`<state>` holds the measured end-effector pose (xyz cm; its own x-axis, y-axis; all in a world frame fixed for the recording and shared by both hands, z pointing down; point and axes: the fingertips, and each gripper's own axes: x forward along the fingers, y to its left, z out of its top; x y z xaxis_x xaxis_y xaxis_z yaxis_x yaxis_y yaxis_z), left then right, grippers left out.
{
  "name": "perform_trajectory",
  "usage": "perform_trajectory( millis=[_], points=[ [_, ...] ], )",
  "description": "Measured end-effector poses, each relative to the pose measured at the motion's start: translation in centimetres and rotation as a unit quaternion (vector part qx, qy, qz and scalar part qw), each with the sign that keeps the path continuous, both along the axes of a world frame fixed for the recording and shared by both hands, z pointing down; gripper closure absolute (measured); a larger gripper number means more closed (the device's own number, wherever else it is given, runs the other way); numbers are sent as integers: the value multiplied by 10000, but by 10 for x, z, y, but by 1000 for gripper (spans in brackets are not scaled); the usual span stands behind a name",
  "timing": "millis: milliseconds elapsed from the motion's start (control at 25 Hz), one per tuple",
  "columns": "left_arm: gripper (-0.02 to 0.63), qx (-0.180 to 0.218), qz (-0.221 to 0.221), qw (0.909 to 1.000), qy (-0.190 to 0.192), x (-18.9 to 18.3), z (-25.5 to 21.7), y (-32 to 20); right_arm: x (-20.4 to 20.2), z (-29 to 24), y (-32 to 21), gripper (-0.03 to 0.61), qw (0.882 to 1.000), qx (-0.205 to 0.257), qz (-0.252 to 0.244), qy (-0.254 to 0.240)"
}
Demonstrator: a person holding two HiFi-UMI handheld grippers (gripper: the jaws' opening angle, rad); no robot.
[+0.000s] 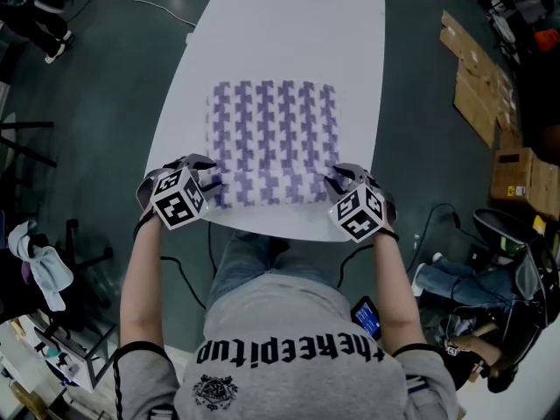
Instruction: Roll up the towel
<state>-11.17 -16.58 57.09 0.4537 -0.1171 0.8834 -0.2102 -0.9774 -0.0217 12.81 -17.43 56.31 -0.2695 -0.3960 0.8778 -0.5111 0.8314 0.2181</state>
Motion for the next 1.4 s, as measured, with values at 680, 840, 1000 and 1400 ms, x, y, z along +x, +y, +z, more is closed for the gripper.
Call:
perform_trajectory(
  millis=[680, 840, 1000, 1400],
  points=[
    [399, 317, -90, 9993, 185, 19, -15, 73, 0, -10, 59, 432, 9972, 87, -709, 228],
    [380, 249, -83, 9996, -109, 21, 4, 72, 8, 6, 55, 406, 9949, 96, -849, 539],
    [374, 318, -86, 9990, -311, 20, 14, 59, 7, 14, 39, 400, 9934, 156, -905, 685],
    [486, 559, 60, 9975, -439, 12, 1, 53, 2, 1, 42, 492, 9940, 253, -834, 667]
  ],
)
